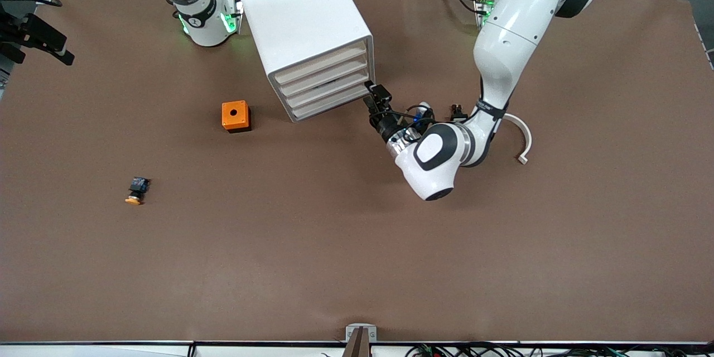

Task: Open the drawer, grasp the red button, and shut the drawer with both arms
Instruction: 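Grasp the drawer handle with the left gripper and pull it open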

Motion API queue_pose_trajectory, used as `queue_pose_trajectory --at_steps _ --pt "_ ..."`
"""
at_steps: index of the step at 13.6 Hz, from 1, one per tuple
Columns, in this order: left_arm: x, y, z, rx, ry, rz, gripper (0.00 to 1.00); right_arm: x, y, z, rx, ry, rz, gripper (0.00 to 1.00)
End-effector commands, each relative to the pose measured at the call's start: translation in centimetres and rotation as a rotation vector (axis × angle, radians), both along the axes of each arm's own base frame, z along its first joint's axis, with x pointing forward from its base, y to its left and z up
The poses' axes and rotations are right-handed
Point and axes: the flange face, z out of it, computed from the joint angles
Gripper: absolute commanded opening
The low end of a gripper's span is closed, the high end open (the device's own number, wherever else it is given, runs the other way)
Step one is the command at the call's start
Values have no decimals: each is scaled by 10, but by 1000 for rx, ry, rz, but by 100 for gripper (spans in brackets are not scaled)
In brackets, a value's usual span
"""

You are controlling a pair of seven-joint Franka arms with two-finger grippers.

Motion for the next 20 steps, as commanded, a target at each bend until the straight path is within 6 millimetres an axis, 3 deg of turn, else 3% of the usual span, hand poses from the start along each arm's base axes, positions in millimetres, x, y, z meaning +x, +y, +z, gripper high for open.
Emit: queue_pose_trajectory --at_steps 1,5,8,13,15,17,20 --pt "-11 -18 -4 -1 23 -13 61 -6 0 1 -8 0 7 100" --pt "-23 -30 -13 6 27 -29 60 -6 0 2 -8 -2 7 100" --pt "-43 -46 -24 14 37 -66 56 -6 0 2 -8 -2 7 100" --pt "-66 -64 -32 25 48 -110 50 -6 3 2 -4 -1 12 100" --pt "-72 -69 -27 23 45 -124 46 -6 3 1 -2 1 13 100" --pt "-82 -77 -26 27 42 -149 41 -6 3 1 -2 1 13 100" --pt "-89 -79 -30 30 48 -164 25 -7 1 1 -1 7 8 100"
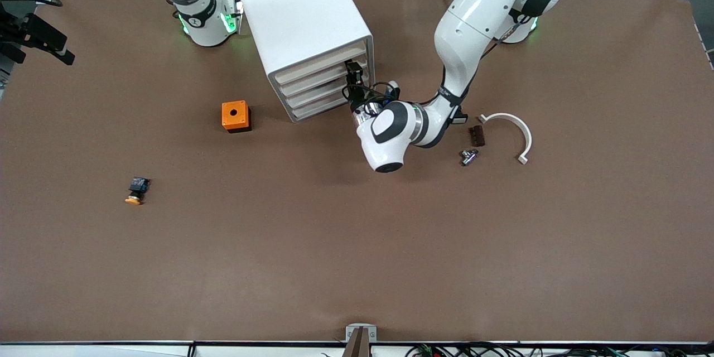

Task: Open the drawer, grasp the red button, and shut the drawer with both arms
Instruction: 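Grasp the drawer handle with the left gripper and pull it open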

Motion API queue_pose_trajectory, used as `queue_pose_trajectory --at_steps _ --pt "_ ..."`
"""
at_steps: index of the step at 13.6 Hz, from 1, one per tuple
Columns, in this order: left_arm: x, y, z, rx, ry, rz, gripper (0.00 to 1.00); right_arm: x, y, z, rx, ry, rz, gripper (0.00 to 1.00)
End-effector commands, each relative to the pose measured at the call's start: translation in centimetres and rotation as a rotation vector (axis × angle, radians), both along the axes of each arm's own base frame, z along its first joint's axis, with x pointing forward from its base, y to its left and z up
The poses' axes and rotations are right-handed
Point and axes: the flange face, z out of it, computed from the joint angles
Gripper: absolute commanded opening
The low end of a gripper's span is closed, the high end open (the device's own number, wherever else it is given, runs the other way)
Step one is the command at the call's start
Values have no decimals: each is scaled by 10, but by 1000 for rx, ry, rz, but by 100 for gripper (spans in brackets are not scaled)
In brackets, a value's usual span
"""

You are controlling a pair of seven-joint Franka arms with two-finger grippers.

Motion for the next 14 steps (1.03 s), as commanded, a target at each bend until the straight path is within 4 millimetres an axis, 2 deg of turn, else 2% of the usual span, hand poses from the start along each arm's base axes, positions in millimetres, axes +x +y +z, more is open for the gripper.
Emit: queue_pose_trajectory --at_steps 1,2,4,9,14 --pt "-4 -3 0 12 13 -4 18 -6 4 1 -2 2 15 100" --pt "-5 -4 0 13 15 -7 11 -6 5 1 -1 2 17 100" --pt "-2 -2 0 13 14 -1 5 -6 4 1 -1 3 14 100" --pt "19 14 -2 14 19 47 5 -6 4 2 -1 0 14 100" --pt "61 50 1 2 26 150 6 -5 6 1 0 0 18 100"
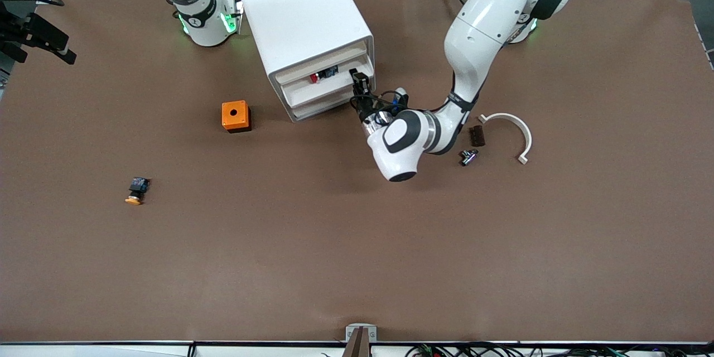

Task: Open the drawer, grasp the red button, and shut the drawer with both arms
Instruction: 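Grasp the drawer handle with the left gripper and pull it open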

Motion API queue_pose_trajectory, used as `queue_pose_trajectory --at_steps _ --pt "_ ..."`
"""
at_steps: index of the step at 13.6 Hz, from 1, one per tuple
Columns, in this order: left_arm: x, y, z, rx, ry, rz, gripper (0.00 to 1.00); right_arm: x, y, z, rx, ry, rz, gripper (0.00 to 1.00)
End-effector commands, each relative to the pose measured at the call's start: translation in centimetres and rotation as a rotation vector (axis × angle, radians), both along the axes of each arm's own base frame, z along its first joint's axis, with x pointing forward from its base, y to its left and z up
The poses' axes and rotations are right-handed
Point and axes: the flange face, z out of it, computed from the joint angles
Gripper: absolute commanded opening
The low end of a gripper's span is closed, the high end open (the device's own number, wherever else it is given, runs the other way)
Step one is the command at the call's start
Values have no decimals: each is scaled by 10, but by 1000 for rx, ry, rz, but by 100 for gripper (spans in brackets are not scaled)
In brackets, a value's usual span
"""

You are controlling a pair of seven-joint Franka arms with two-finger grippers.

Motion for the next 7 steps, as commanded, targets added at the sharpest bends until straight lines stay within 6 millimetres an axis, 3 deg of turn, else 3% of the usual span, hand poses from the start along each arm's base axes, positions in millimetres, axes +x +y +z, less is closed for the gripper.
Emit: queue_pose_trajectory --at_steps 1,3,7 --pt "31 24 0 -36 -1 90 6 -5 4 1 -1 -4 14 100" --pt "51 42 1 -38 -9 143 6 -3 4 12 -10 -28 18 100" --pt "88 80 0 -46 -27 261 10 -1 4 12 -7 -27 18 100"
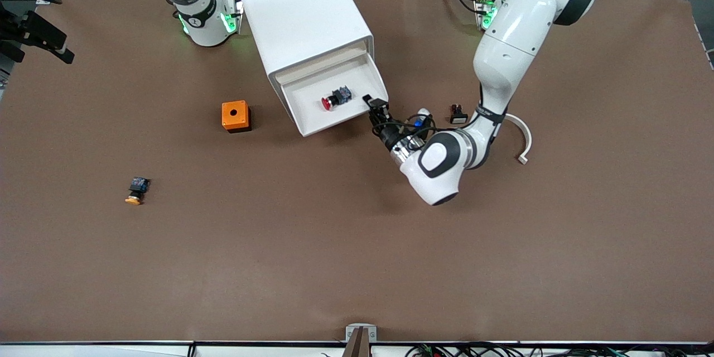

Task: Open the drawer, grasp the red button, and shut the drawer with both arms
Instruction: 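Grasp the drawer handle with the left gripper and pull it open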

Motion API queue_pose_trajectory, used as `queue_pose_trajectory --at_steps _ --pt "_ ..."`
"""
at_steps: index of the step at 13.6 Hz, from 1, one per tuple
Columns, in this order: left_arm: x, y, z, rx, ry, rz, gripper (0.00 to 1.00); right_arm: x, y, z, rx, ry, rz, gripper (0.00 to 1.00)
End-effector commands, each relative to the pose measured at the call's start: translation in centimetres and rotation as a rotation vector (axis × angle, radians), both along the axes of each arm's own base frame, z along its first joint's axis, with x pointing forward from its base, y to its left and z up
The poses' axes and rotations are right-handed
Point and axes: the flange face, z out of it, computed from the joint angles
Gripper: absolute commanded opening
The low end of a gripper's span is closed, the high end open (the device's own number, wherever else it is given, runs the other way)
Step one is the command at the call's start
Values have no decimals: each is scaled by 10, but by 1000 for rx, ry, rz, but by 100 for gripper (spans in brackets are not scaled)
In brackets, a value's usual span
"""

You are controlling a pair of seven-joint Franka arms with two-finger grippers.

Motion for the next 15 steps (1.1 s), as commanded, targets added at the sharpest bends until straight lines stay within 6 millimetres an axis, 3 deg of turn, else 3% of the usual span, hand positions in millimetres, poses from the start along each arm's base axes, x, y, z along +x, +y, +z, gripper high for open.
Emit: queue_pose_trajectory --at_steps 1,3,5,6,7,8,9,10,15 --pt "25 21 -1 -32 -22 87 10 0 3 7 -5 -14 15 100" --pt "34 32 0 -36 -21 115 10 2 5 8 1 -20 7 100" --pt "34 33 0 -38 -23 116 10 13 4 -7 0 14 16 100" --pt "34 33 0 -39 -24 116 17 19 2 -14 -7 24 17 100" --pt "34 33 0 -38 -24 117 45 25 2 -22 -7 39 16 100" --pt "34 32 0 -35 -24 115 91 36 -1 -38 -6 65 10 100" --pt "33 32 -1 -35 -22 115 100 47 -5 -56 -6 102 7 100" --pt "34 32 0 -39 -26 114 100 51 -5 -55 -19 93 11 100" --pt "48 33 26 -121 -123 107 100 88 -18 -103 -84 137 6 100"
